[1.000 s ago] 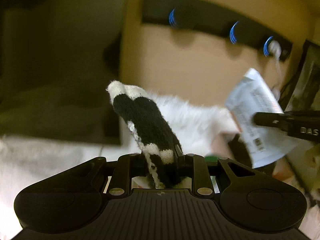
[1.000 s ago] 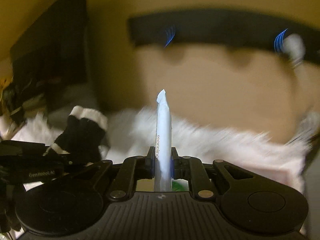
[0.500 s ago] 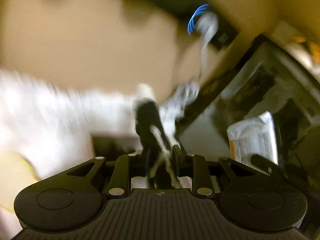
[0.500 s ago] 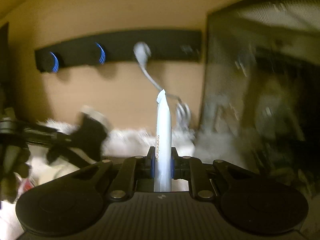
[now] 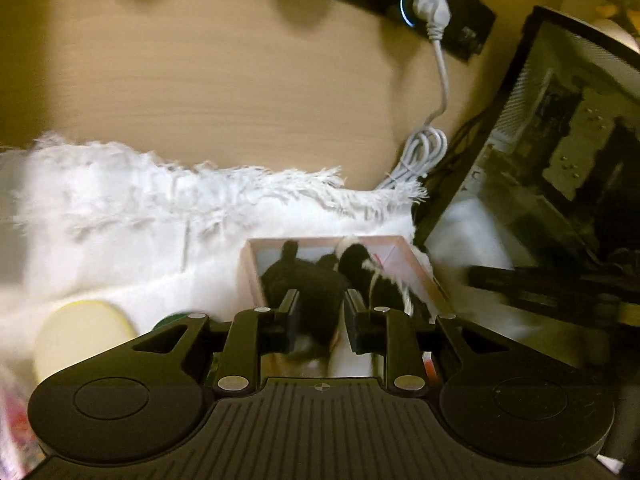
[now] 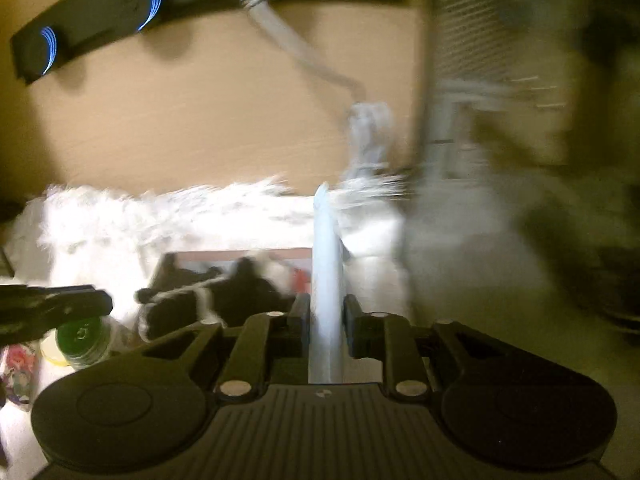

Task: Organize soft objects
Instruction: 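Carry the sock and wipes packet into the pink box and open both tools, then grasp the pink Kleenex tissue pack with the left tool and lift it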

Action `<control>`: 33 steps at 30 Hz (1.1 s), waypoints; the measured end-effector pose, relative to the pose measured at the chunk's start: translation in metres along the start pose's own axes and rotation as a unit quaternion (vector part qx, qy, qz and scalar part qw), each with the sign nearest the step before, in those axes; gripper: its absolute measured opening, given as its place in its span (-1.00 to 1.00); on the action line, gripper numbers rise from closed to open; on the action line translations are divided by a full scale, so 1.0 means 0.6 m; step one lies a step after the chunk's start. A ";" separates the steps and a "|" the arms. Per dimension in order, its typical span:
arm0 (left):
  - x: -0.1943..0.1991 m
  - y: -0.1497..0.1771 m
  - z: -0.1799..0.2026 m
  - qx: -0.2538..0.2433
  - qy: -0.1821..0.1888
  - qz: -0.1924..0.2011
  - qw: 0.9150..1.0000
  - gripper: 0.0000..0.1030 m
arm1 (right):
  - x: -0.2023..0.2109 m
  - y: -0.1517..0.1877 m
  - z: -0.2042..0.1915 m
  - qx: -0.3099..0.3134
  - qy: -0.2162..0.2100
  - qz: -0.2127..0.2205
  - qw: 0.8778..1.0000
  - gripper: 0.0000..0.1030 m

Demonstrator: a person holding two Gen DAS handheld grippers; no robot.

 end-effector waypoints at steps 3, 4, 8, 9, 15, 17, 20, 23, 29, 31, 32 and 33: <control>0.036 0.034 -0.019 0.014 -0.019 0.007 1.000 -0.49 | -0.024 0.032 -0.053 0.003 -0.089 -0.025 0.996 -0.56; 0.049 0.051 -0.029 0.023 -0.025 0.010 0.999 -0.49 | -0.023 0.045 -0.073 0.014 -0.109 -0.026 0.994 -0.53; 0.113 0.133 -0.100 0.055 -0.095 0.023 0.994 -0.49 | -0.009 0.087 -0.115 0.062 -0.108 -0.014 0.992 -0.49; 0.128 0.153 -0.121 0.068 -0.114 0.022 0.991 -0.49 | -0.003 0.091 -0.116 0.067 -0.103 -0.009 0.992 -0.49; 0.220 0.230 -0.225 0.146 -0.215 0.052 0.964 -0.49 | 0.043 0.077 -0.117 0.063 -0.079 0.030 0.994 -0.25; 0.236 0.236 -0.257 0.187 -0.235 0.050 0.952 -0.49 | 0.055 0.075 -0.140 0.075 -0.090 0.035 0.993 -0.20; 0.235 0.232 -0.283 0.211 -0.234 0.039 0.948 -0.49 | 0.064 0.088 -0.192 0.108 -0.105 0.037 0.988 -0.16; 0.206 0.219 -0.289 0.212 -0.226 0.021 0.950 -0.49 | 0.065 0.110 -0.239 0.133 -0.118 0.027 0.984 -0.13; 0.158 0.200 -0.288 0.228 -0.221 -0.003 0.948 -0.48 | 0.065 0.158 -0.290 0.178 -0.121 0.003 0.977 -0.13; 0.141 0.193 -0.283 0.216 -0.222 -0.013 0.951 -0.43 | 0.068 0.170 -0.293 0.192 -0.114 0.000 0.975 -0.12; 0.133 0.190 -0.281 0.212 -0.221 -0.017 0.952 -0.42 | 0.069 0.175 -0.294 0.200 -0.110 -0.002 0.974 -0.11; 0.126 0.187 -0.279 0.207 -0.220 -0.020 0.953 -0.40 | 0.070 0.180 -0.293 0.206 -0.105 -0.003 0.973 -0.09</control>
Point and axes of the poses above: each gripper's, at about its wrist camera, not at the fingertips, and x roughly against the way its jaws point, z to its right, y to its underside, the point moved 9 cm from there along -x, roughly the way its jaws point, and after that the axes turned 5 degrees about -z, right-handed, at the moved point
